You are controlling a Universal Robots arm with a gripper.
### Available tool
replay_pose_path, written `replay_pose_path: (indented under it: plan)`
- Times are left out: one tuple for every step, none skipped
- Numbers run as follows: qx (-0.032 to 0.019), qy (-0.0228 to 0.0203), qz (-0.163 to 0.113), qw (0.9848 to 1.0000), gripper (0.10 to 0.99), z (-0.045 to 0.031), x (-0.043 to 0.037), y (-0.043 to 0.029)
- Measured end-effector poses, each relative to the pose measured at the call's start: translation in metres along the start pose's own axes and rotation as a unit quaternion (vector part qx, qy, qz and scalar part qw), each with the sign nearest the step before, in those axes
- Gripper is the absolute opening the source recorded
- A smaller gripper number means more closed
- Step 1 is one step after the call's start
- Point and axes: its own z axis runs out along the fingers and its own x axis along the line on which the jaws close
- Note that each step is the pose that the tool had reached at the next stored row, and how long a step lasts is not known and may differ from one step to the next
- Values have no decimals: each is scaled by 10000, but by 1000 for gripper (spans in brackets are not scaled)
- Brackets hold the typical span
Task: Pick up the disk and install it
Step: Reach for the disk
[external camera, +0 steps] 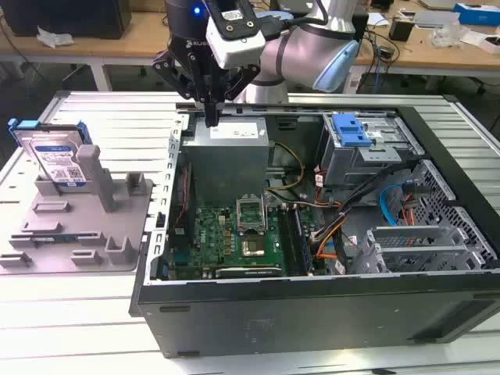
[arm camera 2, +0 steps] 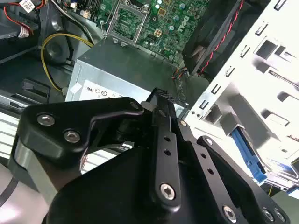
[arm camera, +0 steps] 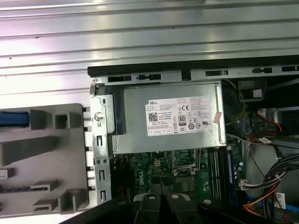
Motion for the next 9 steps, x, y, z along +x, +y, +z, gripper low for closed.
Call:
replay_pose_path:
  plan:
    - [0, 0, 0, 10000, 106, 0, 0, 0]
    - [0, 0, 0, 10000, 106, 0, 0, 0]
    - [0, 0, 0, 10000, 106, 0, 0, 0]
    - [0, 0, 0, 10000, 106, 0, 0, 0]
    - [0, 0, 0, 10000, 106, 0, 0, 0]
    - [1, 0, 0, 10000, 106, 0, 0, 0]
    - [0, 0, 0, 10000, 106, 0, 0, 0]
    - [1, 0, 1, 10000, 106, 0, 4, 0]
    - [1, 4, 1, 10000, 106, 0, 5, 0]
